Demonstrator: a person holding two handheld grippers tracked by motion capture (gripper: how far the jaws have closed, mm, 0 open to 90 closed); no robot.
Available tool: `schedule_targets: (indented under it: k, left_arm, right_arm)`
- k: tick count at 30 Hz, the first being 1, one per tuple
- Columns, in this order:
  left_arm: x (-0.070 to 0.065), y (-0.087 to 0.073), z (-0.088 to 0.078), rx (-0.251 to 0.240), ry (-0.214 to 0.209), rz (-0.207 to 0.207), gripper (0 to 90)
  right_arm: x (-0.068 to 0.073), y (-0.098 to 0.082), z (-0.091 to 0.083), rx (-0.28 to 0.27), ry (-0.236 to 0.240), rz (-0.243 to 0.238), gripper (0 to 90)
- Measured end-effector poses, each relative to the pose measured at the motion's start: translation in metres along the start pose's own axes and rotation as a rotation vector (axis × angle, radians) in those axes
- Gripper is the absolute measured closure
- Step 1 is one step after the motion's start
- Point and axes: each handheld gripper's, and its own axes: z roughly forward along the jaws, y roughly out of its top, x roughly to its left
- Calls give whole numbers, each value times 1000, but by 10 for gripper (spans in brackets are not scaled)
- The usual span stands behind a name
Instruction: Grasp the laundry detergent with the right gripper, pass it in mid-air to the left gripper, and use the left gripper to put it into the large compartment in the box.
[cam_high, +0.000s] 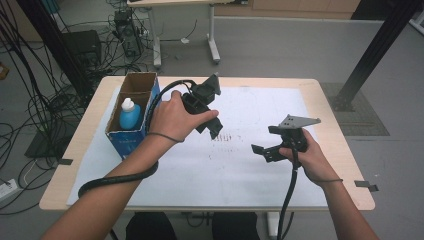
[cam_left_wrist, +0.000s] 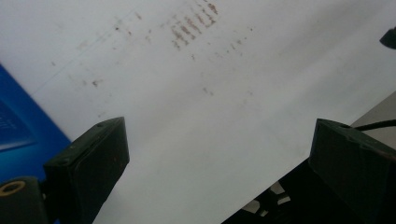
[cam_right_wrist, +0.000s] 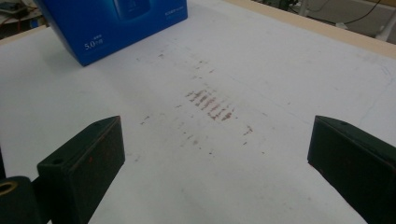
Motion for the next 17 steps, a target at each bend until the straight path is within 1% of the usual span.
schedule_targets:
  k: [1, 2, 3, 4, 5, 8, 9, 11, 13, 17]
  left_arm:
    - [-1, -1, 6, 3, -6, 7, 53]
    - [-1, -1, 8, 5, -6, 8, 53]
    - [-2, -1, 13, 8, -8, 7, 53]
    - [-2, -1, 13, 8, -8, 7, 53]
    - [-2, -2, 15, 4, -13, 3, 53]
    - [-2, -3, 24, 11, -15, 9, 54]
    - [-1, -4, 26, 10, -23, 7, 54]
    - [0, -4, 28, 13, -20, 7, 54]
    - [1, -5, 29, 15, -26, 3, 54]
    - [2, -6, 28, 14, -25, 2, 53]
  right_arm:
    - [-1, 2, -1, 7, -9, -2, 40]
    - [-1, 3, -1, 12, -14, -2, 40]
    - [-1, 3, -1, 14, -16, 1, 40]
    - [-1, 3, -1, 14, -16, 1, 40]
    - [-2, 4, -1, 19, -26, 0, 42]
    - [-2, 6, -1, 28, -36, 0, 42]
    - [-2, 7, -1, 29, -36, 1, 43]
    - [-1, 8, -1, 32, -38, -1, 42]
    - [0, 8, -1, 35, -41, -3, 43]
    - [1, 10, -1, 34, -40, -5, 43]
